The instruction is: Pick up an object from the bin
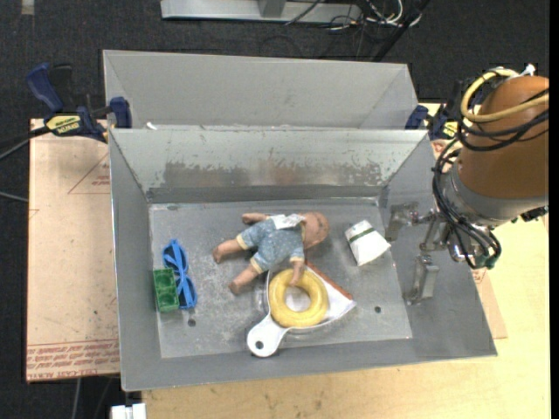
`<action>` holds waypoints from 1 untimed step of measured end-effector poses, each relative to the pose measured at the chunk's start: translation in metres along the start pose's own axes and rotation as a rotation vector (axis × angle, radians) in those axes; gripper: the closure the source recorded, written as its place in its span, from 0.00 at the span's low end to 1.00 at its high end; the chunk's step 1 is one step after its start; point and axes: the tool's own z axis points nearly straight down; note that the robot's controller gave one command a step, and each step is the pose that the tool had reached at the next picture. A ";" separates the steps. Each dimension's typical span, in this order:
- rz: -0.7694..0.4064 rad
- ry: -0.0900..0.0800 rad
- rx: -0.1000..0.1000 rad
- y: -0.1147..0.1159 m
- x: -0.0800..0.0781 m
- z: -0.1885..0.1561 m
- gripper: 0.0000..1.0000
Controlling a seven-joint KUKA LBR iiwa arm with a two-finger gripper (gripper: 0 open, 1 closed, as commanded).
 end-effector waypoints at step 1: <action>-0.003 -0.008 0.001 0.000 -0.001 -0.004 0.00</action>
Offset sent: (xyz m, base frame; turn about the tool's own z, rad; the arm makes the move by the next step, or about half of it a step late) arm -0.0190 0.0561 -0.0795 -0.1418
